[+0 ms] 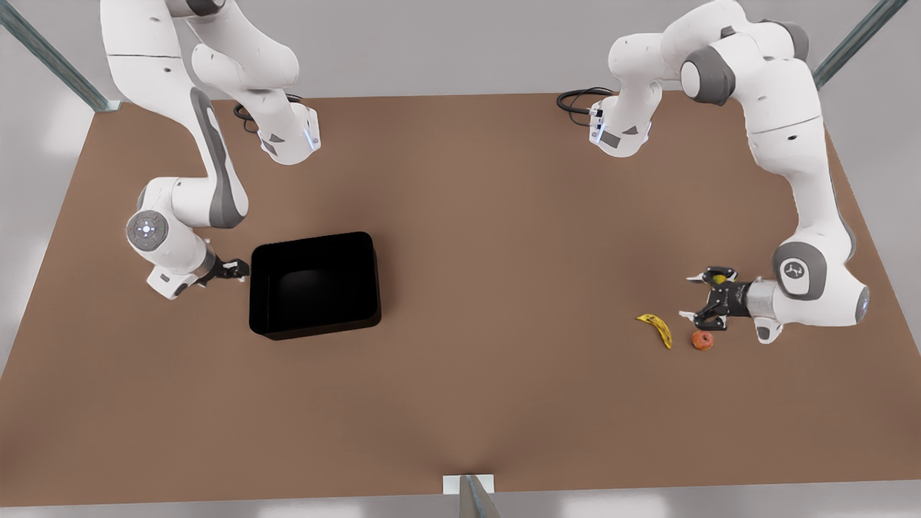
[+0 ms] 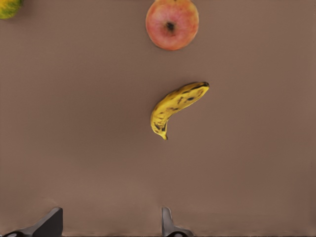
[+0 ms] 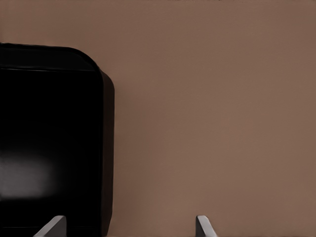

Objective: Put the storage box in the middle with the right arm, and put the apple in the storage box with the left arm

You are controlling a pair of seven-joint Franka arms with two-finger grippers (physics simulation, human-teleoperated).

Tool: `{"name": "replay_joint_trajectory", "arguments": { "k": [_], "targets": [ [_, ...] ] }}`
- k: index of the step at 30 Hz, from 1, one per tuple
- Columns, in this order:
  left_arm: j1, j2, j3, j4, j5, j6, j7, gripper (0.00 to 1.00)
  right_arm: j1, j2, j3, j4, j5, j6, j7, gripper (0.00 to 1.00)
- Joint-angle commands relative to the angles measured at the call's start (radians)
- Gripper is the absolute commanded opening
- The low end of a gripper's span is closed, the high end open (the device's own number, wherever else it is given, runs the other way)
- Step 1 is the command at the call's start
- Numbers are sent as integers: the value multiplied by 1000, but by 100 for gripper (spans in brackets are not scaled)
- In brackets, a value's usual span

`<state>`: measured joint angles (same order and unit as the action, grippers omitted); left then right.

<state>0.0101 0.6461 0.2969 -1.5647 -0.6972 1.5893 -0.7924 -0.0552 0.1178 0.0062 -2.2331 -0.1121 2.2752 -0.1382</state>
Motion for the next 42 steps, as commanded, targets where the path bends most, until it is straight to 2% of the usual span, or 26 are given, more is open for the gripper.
{"name": "replay_joint_trajectory", "arguments": {
  "k": [1, 3, 7, 9, 16, 17, 18, 19, 23, 26, 31, 38, 42],
  "targets": [
    [16, 18, 1, 0, -406, 0, -4, 100, -9, 5, 0, 0, 0, 1, 0, 100],
    [25, 67, 1, 0, -534, 71, -7, 100, -5, 46, 0, 4, 55, 6, 0, 100],
    [171, 135, -4, 3, -607, 55, -4, 100, 8, 102, 0, 24, 58, 9, 0, 100],
    [197, 158, -4, 8, -637, 52, 2, 100, 26, 129, 0, 29, 61, 9, 0, 100],
    [203, 230, -28, 11, -699, 46, 12, 100, 29, 209, 0, 35, 66, 20, 0, 98],
    [203, 236, -28, 9, -711, 48, 12, 100, 31, 212, 0, 36, 66, 18, -1, 71],
    [203, 237, -28, 9, -711, 47, 16, 100, 38, 212, 0, 36, 66, 17, -1, 52],
    [203, 242, -30, 9, -713, 46, 22, 99, 43, 221, 0, 43, 66, 12, -1, 41],
    [203, 273, -28, 9, -734, 46, 25, 98, 43, 227, 0, 44, 65, 1, -1, 38],
    [252, 314, -27, 14, -766, 37, 28, 98, 40, 234, 3, 52, 65, -20, -3, 30],
    [264, 351, -27, 25, -792, 17, 101, 98, 40, 234, 3, 59, 65, -23, -11, 22],
    [266, 362, -28, 40, -815, 21, 94, 97, 40, 232, 3, 69, 65, -23, -14, 21],
    [264, 356, -50, 38, -815, 28, 93, 86, 44, 221, 12, 89, 65, -26, -15, 21]
  ]
}}
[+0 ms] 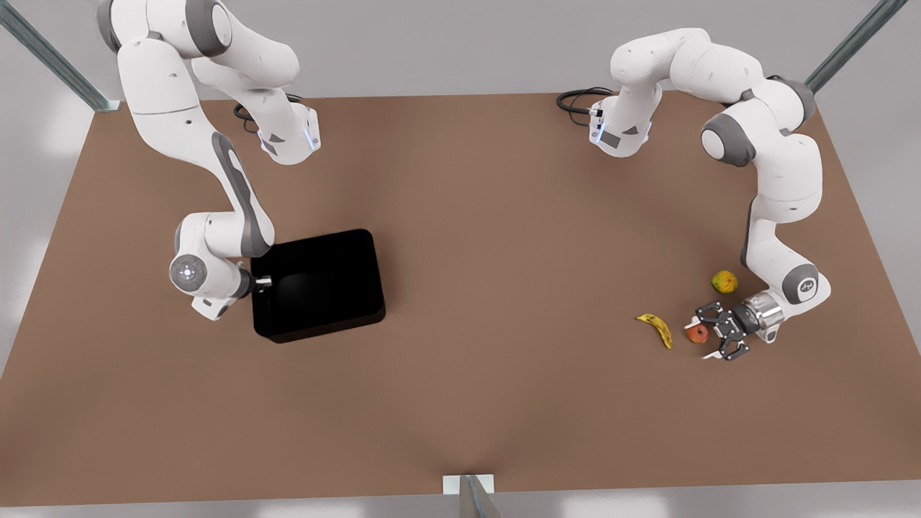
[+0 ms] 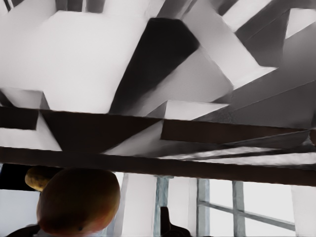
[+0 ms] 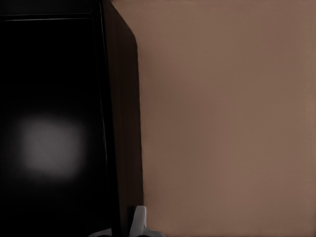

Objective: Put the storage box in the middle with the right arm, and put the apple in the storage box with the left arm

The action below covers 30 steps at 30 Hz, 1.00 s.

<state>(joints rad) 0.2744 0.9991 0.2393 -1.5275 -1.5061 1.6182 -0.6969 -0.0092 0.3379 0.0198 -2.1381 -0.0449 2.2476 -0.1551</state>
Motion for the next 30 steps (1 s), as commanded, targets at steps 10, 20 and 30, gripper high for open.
{"name": "replay_joint_trajectory", "arguments": {
  "k": [10, 20, 30],
  "targets": [
    [-1, -19, -1, -10, 46, 17, -4, 82, 247, 64, 35, 234, -1, -22, 12, 21],
    [-9, -11, -3, -19, 66, 52, -1, 70, 500, 345, 37, 553, 17, 26, 6, 35],
    [-11, -11, -17, -22, 64, 77, 5, 57, 489, 343, 35, 572, 19, 20, -1, 100]
  ]
}}
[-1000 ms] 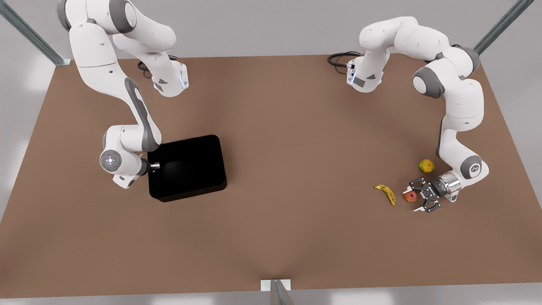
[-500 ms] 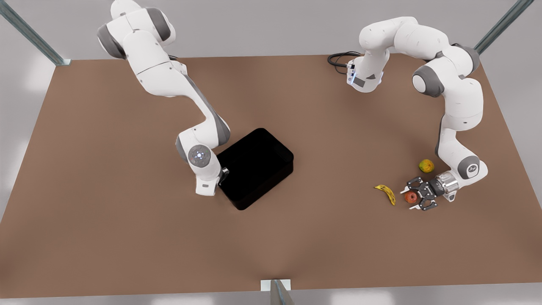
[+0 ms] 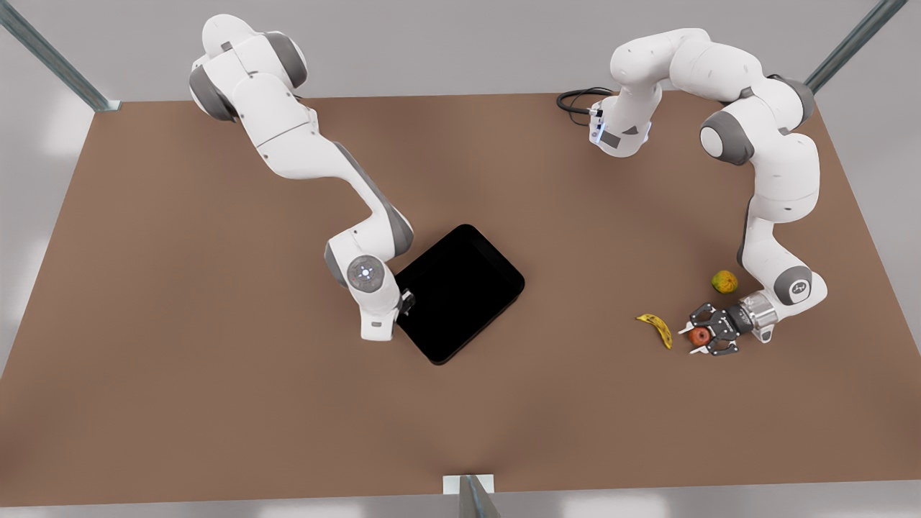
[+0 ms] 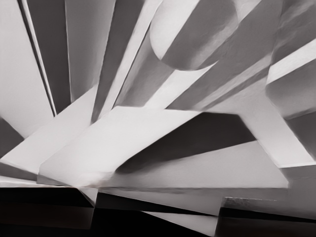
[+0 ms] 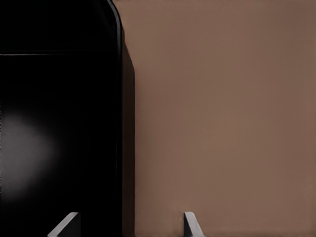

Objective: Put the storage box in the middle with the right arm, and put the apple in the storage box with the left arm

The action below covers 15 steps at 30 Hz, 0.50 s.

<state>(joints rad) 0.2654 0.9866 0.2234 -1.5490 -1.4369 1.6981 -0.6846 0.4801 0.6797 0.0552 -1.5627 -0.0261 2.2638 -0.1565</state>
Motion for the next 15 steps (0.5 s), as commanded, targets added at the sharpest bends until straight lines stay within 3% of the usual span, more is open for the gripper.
{"name": "replay_joint_trajectory", "arguments": {
  "k": [1, 4, 8, 10, 15],
  "targets": [
    [-2, 1, -1, 0, -5, -3, -7, 55, 0, 0, -2, 3, 0, -3, 0, 100],
    [-2, 0, -1, 0, -5, -5, -13, 52, -34, -43, -8, 35, 123, -91, -72, 100],
    [-2, -55, 1, 1, 12, -29, -41, 52, -107, -130, -28, 168, 130, -455, -63, 100],
    [-2, -132, -22, 1, 133, -40, -70, 52, -123, -241, -208, 150, 126, -734, -67, 100],
    [-107, -302, -95, -43, 224, -25, -248, 52, -310, -608, -224, -72, 35, -742, -61, 100]
  ]
}}
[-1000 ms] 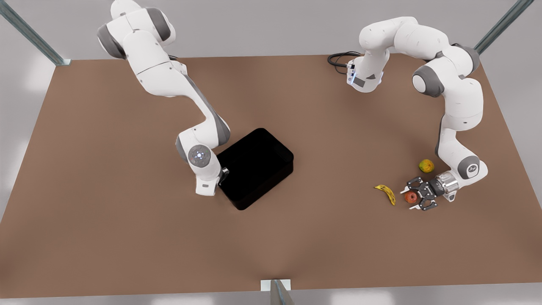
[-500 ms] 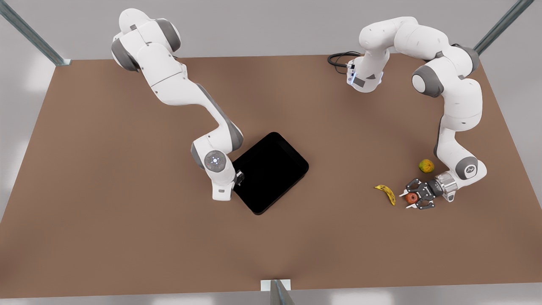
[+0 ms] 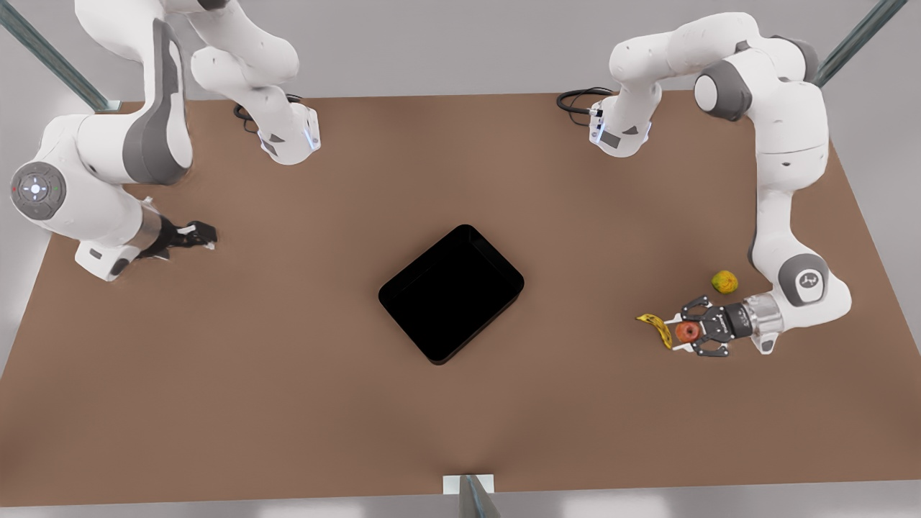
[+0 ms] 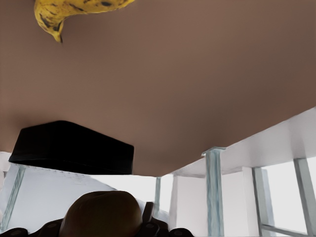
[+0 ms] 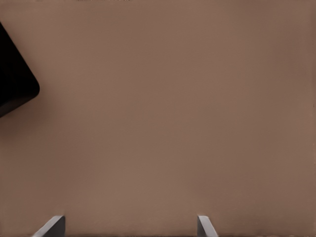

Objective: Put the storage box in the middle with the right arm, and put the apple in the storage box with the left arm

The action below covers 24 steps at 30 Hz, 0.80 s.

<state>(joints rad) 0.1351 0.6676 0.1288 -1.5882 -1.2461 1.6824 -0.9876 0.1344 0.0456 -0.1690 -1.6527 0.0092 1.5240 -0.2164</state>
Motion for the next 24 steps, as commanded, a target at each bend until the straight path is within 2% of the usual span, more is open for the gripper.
{"name": "replay_joint_trajectory", "arguments": {
  "k": [1, 7, 9, 11, 15, 20, 21, 24],
  "targets": [
    [-6, -6, -1, 1, 36, 5, -22, 52, 25, -10, 0, -7, 0, 1, 0, 100],
    [-324, -102, -1, 14, 39, 278, -471, 52, 5, -33, 2, -29, -2, -1, -8, 100],
    [-417, -122, 0, 14, 39, 338, -592, 52, 5, 75, 2, -16, 0, -22, 2, 100],
    [-506, -141, -1, 16, 86, 390, -717, 52, 7, 111, 3, -16, 2, -13, 2, 100],
    [-663, -149, 0, 50, 131, 487, -965, 52, 5, 119, 2, -13, 3, -13, 0, 100],
    [-855, -118, 0, 59, 160, 700, -1152, 53, 7, 123, 2, -6, 6, -10, 0, 100],
    [-878, -100, 0, 59, 189, 720, -1154, 100, 7, 125, 3, -6, 6, -10, 0, 100],
    [-879, -89, -3, 50, 261, 717, -1151, 100, 7, 131, 3, -1, 8, -8, 0, 100]
  ]
}}
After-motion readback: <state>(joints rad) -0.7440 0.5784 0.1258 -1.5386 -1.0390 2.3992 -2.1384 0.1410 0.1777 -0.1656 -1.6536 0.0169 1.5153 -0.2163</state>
